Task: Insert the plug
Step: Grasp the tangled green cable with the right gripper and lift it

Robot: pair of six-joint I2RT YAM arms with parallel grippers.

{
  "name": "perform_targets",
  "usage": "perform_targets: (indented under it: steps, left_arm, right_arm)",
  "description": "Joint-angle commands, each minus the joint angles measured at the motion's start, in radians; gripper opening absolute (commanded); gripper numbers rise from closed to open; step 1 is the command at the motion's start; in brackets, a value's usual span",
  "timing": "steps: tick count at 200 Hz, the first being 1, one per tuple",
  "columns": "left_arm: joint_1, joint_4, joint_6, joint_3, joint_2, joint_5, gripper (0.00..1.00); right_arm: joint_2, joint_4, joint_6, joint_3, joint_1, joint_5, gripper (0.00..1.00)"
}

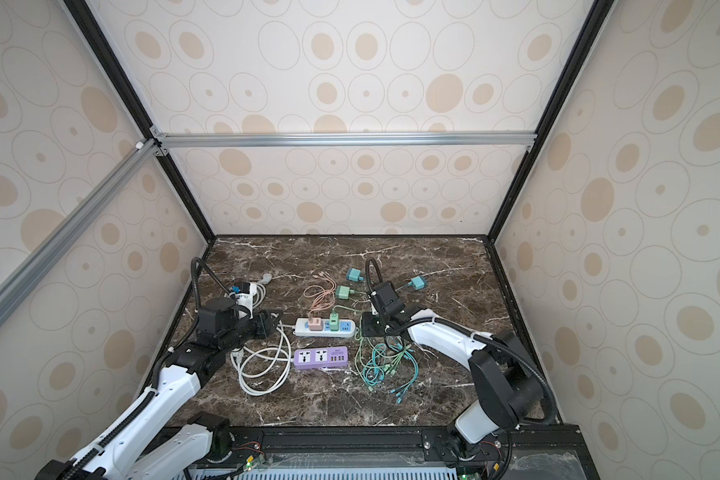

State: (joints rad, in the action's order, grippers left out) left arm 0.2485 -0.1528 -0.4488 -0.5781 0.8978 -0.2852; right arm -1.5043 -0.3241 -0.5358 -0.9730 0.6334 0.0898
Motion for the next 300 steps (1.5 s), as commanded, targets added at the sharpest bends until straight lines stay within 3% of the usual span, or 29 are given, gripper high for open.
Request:
perform_targets:
  steps: [1,49,146,205,241,300]
  left_arm:
    - [-0.006,-0.004,-0.003,-0.028,-0.011,0.009,0.51]
    - [-0.006,0.005,-0.001,-0.028,-0.010,0.009,0.50]
    - [-0.006,0.007,-0.002,-0.014,-0.025,0.012,0.51]
    - [-0.006,0.010,-0.001,-0.012,-0.024,0.014,0.50]
    - [-0.006,0.012,-0.004,-0.011,-0.027,0.010,0.50]
    - [-0.006,0.014,-0.008,0.000,-0.043,0.008,0.51]
  right_arm:
    - [0.077,-0.090,0.068,-0.083,-0.001,-0.033,0.00]
    - [0.083,-0.161,0.165,-0.215,0.001,-0.072,0.00]
    - [-0.115,-0.228,0.352,-0.654,0.059,-0.122,0.00]
    - [-0.185,-0.214,0.474,-0.760,0.108,-0.133,0.00]
    - [-0.274,-0.230,0.470,-0.845,0.108,-0.137,0.00]
    - [-0.411,-0.230,0.396,-0.832,0.081,-0.101,0.00]
